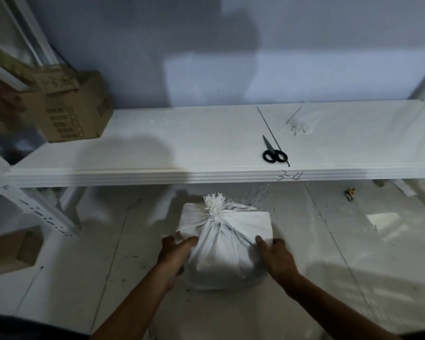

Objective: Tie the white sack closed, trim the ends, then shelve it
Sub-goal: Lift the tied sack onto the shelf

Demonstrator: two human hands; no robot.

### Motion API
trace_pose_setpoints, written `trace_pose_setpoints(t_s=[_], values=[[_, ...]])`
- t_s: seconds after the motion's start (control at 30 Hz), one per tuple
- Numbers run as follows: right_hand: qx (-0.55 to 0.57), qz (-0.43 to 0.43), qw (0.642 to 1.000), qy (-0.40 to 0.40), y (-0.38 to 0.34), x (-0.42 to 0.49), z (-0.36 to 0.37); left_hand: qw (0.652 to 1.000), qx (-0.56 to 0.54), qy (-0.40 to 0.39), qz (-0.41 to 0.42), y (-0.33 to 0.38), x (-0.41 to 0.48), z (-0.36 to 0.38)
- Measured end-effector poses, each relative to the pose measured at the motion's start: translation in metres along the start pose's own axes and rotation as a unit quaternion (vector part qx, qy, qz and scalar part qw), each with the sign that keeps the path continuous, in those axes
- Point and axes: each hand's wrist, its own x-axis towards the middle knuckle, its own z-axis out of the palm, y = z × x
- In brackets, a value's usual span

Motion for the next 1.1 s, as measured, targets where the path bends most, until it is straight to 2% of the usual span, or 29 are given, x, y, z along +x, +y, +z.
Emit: trace_pose_setpoints(t_s=[0.1,0.23,0.33,0.53,0.8,1.1], values=[[0.056,0.025,0.998,-0.001,0.002,-0.006,0.010,0.999,-0.007,-0.035,-0.020,-0.008,0.002,0.002],[0.114,0.013,0.993,-0.023,0.003,-0.007,0.004,0.999,-0.024,-0.039,-0.007,-0.010,-0.003,0.005],[0.126,-0.005,0.991,-0.031,-0.002,-0.013,0.000,0.999,-0.033,-0.035,0.012,-0.003,-0.015,-0.001],[0.133,-0.054,0.989,0.018,-0.007,-0.027,0.002,0.997,-0.047,-0.031,0.049,0.013,-0.043,-0.022],[0.143,-0.096,0.985,0.021,-0.035,-0.065,-0.008,0.990,-0.104,-0.033,0.087,0.009,-0.087,-0.052],[0.173,-0.219,0.959,0.048,-0.084,-0.104,-0.049,0.961,-0.158,-0.044,0.221,0.047,-0.135,-0.070]])
